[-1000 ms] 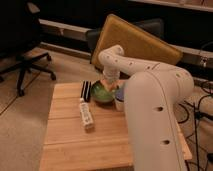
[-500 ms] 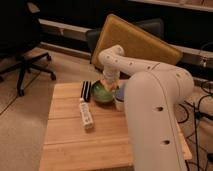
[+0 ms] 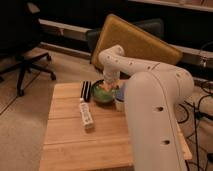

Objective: Place the pepper in the ceramic bowl

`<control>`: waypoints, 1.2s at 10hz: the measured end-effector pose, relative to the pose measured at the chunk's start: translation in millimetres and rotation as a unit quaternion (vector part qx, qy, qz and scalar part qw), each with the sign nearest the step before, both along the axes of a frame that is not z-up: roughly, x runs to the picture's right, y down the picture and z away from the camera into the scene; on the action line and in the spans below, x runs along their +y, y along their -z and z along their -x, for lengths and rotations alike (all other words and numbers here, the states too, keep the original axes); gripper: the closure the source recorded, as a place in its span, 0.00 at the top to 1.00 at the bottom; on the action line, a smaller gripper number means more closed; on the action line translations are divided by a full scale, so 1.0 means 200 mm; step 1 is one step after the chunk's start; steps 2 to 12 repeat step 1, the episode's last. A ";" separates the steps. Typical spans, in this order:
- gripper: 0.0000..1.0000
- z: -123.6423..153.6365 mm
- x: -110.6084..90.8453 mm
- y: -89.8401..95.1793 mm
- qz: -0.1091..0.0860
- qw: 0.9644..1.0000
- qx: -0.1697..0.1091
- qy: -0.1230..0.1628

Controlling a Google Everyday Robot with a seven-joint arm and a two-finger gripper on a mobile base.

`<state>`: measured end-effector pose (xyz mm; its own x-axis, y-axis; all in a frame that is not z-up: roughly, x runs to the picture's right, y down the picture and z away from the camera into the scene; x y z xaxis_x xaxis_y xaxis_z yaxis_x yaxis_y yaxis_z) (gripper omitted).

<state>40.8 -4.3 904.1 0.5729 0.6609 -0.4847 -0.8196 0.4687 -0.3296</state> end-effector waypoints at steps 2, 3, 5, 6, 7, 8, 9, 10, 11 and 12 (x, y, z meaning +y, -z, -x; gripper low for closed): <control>0.80 0.00 0.00 0.00 0.000 1.000 0.000 0.000; 0.80 0.00 0.00 0.00 0.000 1.000 0.000 0.000; 0.80 0.00 0.00 0.00 0.000 1.000 0.000 0.000; 0.80 0.00 0.00 0.00 0.000 1.000 0.000 0.000; 0.80 0.00 0.00 0.00 0.000 1.000 0.000 0.000; 0.80 0.00 0.00 0.00 0.000 1.000 0.000 0.000; 0.80 0.00 0.00 0.00 0.000 1.000 0.000 0.000; 0.80 0.00 0.00 0.00 0.000 1.000 0.000 0.000; 0.80 0.00 0.00 0.00 0.000 1.000 0.000 0.000; 0.80 0.00 0.00 0.00 0.000 1.000 0.000 0.000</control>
